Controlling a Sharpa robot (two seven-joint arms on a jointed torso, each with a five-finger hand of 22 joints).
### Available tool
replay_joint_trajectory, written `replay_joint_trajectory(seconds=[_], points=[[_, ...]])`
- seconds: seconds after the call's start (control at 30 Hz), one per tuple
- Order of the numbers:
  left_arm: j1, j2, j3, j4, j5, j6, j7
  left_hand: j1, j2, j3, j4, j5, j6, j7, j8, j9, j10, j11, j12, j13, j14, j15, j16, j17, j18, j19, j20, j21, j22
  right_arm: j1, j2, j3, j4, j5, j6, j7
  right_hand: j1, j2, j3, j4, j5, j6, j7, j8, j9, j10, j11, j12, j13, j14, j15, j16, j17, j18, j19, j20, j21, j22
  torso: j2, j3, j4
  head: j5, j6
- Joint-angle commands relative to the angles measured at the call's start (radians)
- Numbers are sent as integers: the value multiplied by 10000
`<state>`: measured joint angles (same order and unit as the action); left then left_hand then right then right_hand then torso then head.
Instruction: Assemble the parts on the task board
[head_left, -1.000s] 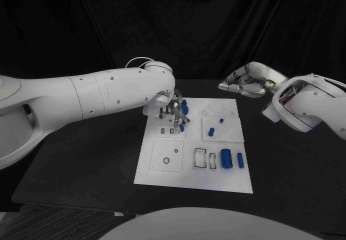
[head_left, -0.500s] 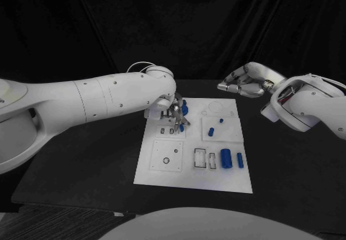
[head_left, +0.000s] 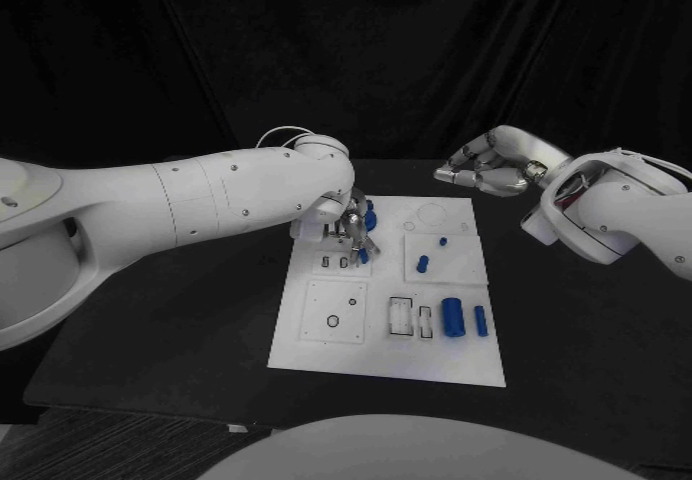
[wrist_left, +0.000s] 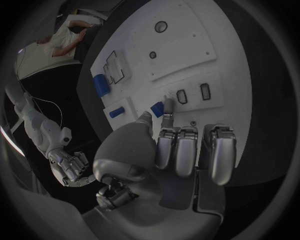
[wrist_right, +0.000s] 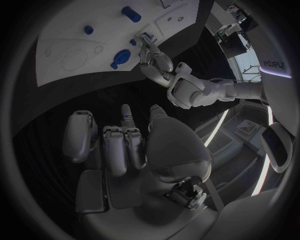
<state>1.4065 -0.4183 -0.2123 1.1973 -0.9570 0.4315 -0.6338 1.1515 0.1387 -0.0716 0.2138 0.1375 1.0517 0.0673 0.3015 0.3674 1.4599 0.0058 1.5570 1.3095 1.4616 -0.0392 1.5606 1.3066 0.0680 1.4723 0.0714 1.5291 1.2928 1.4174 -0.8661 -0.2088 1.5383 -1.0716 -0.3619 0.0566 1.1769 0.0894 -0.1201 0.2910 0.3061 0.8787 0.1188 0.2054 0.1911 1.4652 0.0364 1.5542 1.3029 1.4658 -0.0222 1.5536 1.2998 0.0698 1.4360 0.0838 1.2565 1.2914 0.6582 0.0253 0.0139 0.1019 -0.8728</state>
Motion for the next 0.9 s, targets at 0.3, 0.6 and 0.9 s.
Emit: replay_joint_trajectory(seconds=[0.3, 0.6, 0.9], points=[[-29, 29, 10, 11, 11, 152, 170, 375, -65, 174, -275, 224, 278, -54, -265, -12, 1109, -67, 138, 2613, 1092, -75, 102, 2642, -431, 208, -48, -1, 1867, -54, 12, 7, -41, -54, 86, -173, 208, 119, -270, 7, 124, -68, 71, 90, -138, 1056, 100, 166, 2679, 968, 9, -54, 2526, 54, -96, 22, -247, 1797, -4, -9, 2, 17, 2], [-40, 28, 10, -21, 11, 254, 174, 576, -132, 336, -497, 257, 355, -85, -394, 18, 1109, -99, 138, 2613, 1092, -105, 102, 2642, -425, 193, -75, -19, 1849, -74, 21, 7, -64, -54, 126, -194, 198, 127, -292, 5, 102, -73, 73, 89, -143, 1056, 101, 166, 2679, 945, 11, -117, 2476, 70, -127, 24, -319, 1776, -8, -4, 0, 34, 2], [-53, 9, 10, -14, 11, 315, 184, 708, -158, 464, -644, 274, 417, -109, -478, 42, 1109, -121, 138, 2613, 1092, -126, 102, 2642, -429, 211, -95, -18, 1868, -89, 39, 7, -89, -54, 154, -197, 196, 116, -316, -1, 99, -78, 74, 87, -146, 1056, 100, 166, 2679, 939, 11, -133, 2463, 74, -137, 25, -342, 1769, -6, -4, -5, 68, 2]])
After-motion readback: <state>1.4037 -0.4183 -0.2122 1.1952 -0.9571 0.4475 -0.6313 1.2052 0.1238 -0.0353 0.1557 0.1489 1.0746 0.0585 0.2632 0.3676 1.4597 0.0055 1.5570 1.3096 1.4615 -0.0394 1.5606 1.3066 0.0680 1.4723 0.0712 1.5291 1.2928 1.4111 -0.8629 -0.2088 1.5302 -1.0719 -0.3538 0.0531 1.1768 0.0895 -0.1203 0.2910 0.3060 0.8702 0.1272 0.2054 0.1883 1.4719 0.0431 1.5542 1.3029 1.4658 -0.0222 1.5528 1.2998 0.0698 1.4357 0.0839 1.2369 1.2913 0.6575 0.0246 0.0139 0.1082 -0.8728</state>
